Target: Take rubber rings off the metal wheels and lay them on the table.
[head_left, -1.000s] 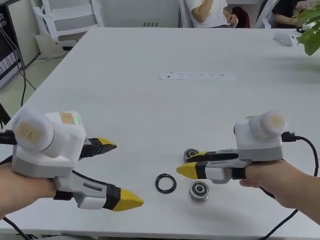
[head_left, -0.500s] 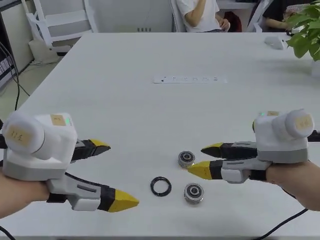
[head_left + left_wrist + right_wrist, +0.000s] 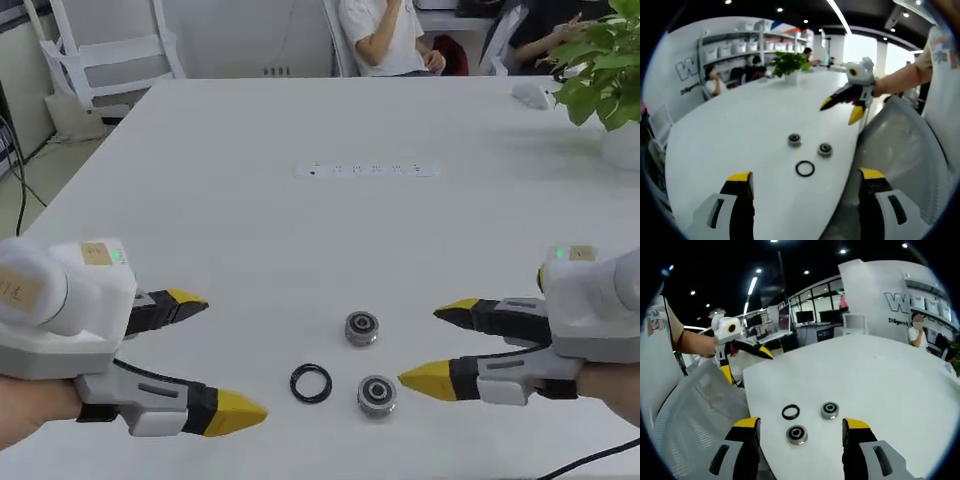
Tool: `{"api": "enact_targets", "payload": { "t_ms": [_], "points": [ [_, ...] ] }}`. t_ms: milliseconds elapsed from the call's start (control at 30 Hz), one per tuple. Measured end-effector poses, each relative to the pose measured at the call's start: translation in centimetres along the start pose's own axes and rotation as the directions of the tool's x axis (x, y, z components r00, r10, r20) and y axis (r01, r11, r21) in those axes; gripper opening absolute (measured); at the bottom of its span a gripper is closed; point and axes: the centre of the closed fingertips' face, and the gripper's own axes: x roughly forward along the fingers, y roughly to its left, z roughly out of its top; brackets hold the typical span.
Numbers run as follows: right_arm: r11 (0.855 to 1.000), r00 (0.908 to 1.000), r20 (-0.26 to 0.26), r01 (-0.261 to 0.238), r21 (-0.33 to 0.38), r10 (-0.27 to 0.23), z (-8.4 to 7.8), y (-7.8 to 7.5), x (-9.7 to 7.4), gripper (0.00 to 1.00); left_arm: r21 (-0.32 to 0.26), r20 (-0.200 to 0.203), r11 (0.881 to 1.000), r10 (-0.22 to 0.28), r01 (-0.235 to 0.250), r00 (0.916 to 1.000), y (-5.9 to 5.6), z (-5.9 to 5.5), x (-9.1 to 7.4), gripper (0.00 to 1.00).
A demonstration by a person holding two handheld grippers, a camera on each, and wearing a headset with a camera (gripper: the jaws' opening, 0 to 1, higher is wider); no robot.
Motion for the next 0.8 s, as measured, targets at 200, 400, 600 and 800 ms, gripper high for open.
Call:
{"api": "enact_targets", "payload": {
  "t_ms": [200,400,600,800],
  "points": [
    [1.000,0.9997,-0.004,0.025,0.001,-0.025,-0.6,0.1,-0.9,0.73,0.001,0.005,1.000,0.008,-0.008,1.0000,0.0,0.0,-0.1,0.87],
    [0.999,0.9989,-0.004,0.047,-0.008,-0.047,-1.1,-0.5,-1.9,0.78,0.003,0.011,1.000,0.018,-0.018,0.9998,0.2,-0.1,-0.2,0.88],
    [0.998,0.9980,-0.012,0.062,-0.013,-0.063,-1.6,-0.7,-2.5,0.82,0.011,0.014,1.000,0.022,-0.022,0.9997,0.0,-0.1,-0.1,0.88],
    [0.997,0.9974,-0.028,0.066,-0.030,-0.067,-2.2,-0.7,-2.7,0.84,0.012,0.019,1.000,0.029,-0.029,0.9994,0.0,0.0,0.1,0.89]
  ]
}}
